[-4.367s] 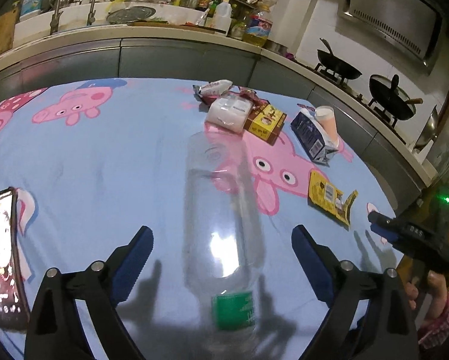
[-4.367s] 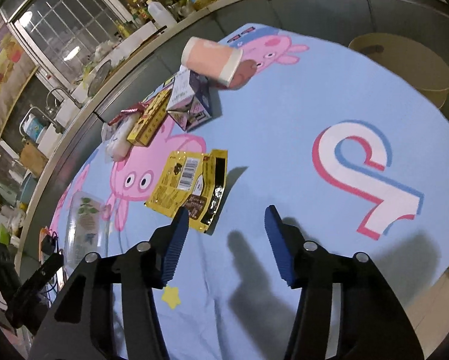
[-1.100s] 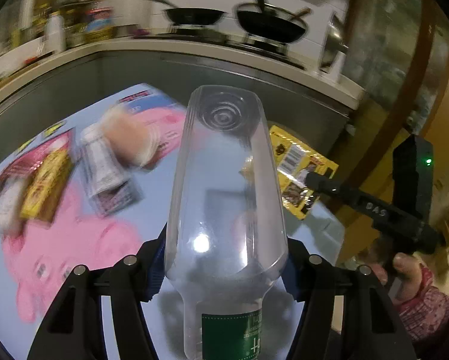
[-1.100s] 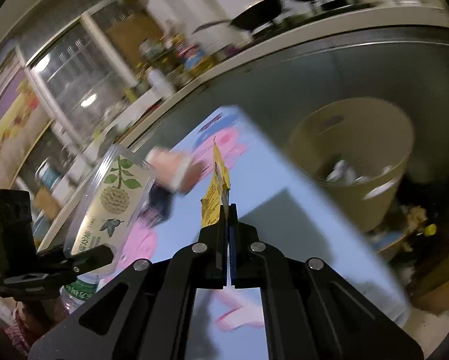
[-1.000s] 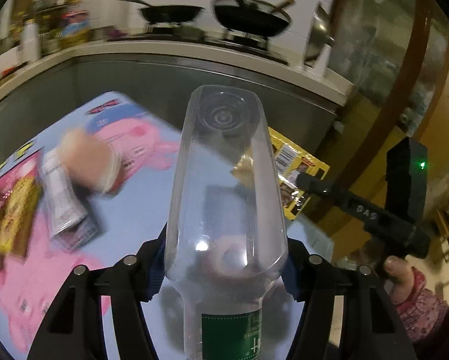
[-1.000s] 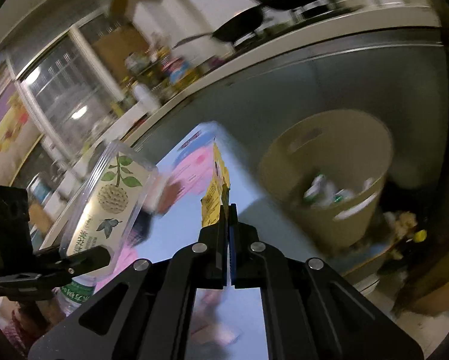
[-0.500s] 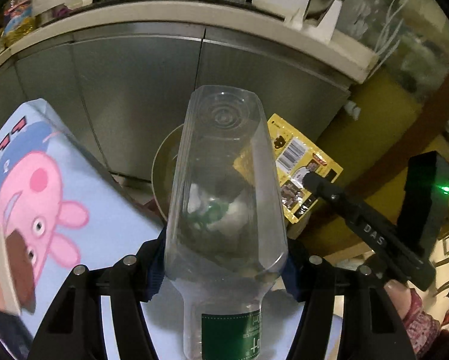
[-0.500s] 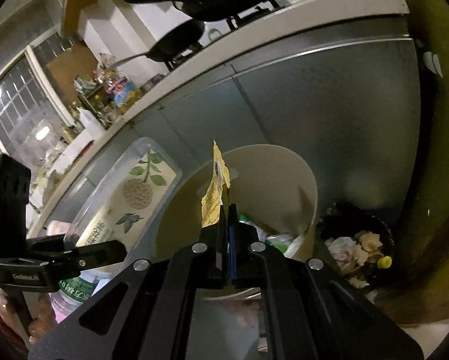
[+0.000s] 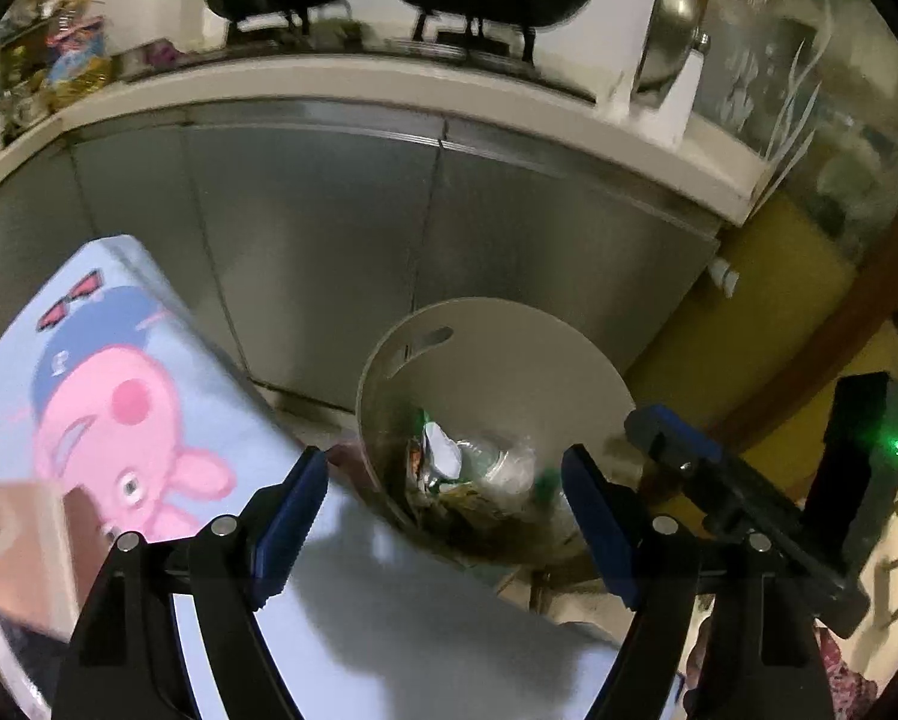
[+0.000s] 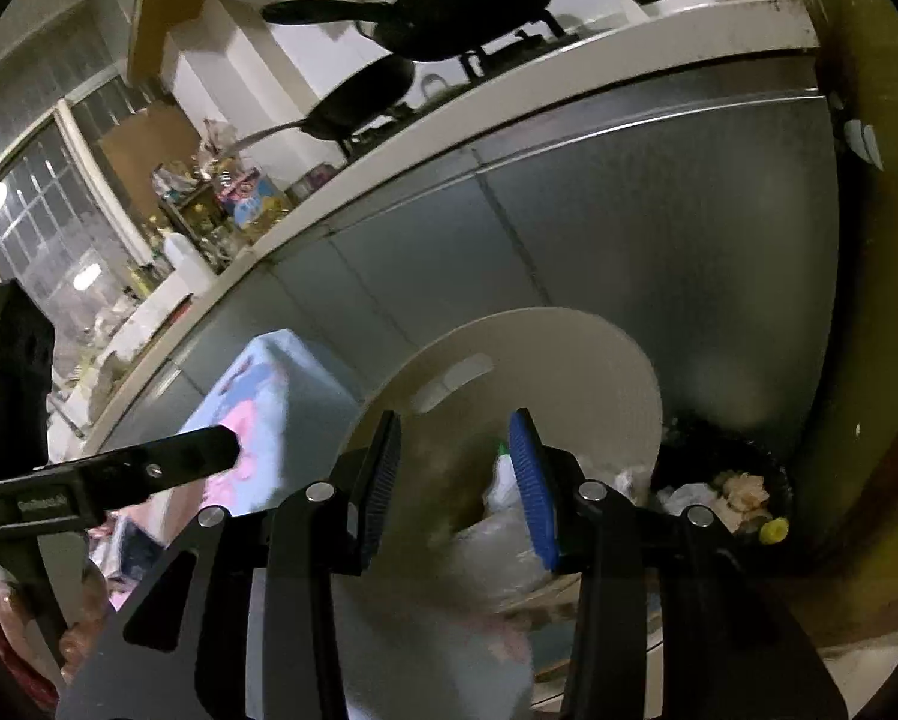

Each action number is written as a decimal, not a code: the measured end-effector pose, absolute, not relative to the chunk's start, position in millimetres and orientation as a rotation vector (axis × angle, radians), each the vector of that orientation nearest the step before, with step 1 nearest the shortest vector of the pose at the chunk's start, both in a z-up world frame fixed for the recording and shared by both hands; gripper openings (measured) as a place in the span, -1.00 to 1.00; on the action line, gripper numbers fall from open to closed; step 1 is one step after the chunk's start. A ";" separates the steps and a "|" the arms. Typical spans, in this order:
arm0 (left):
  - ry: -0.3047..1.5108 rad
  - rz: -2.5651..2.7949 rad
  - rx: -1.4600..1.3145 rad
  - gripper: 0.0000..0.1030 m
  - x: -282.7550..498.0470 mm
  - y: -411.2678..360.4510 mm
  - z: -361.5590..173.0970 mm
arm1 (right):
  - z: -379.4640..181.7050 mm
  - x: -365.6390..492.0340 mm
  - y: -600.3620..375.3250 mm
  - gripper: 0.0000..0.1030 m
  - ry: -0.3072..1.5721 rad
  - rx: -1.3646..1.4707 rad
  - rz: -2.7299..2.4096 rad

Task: Collect trash
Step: 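Open both tools over the beige bin and return to the table, then grasp the white tissue pack with the left tool, then hold the tissue pack in the left tool while the right tool grasps the red foil wrapper, then lift the tissue pack with the left tool while the right tool lifts the red wrapper, then carry the tissue pack and red wrapper to the bin and open both tools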

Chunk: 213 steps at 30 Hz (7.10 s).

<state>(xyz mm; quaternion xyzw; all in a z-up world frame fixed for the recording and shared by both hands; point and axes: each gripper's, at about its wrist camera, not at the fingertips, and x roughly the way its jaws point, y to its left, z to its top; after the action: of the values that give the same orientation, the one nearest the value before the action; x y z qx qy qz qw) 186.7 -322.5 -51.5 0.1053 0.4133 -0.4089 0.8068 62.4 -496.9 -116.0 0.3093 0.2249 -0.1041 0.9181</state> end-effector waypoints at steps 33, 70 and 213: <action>0.733 -0.193 -0.156 0.55 156.5 157.5 -65.0 | -56.1 202.2 -75.8 -0.26 0.765 0.255 0.435; 0.876 -0.309 -0.121 0.05 101.5 130.1 -97.9 | -73.5 243.8 -48.4 -0.21 1.037 0.003 0.431; 0.775 -0.582 0.125 0.18 96.9 -99.5 -18.1 | -72.7 21.3 -245.0 -0.96 0.593 0.216 0.234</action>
<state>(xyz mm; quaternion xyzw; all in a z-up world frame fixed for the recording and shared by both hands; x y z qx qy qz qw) 96.9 -99.5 -18.1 0.0602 0.3723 -0.2797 0.8829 21.3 -245.0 -72.7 0.1062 0.2909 0.1150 0.9439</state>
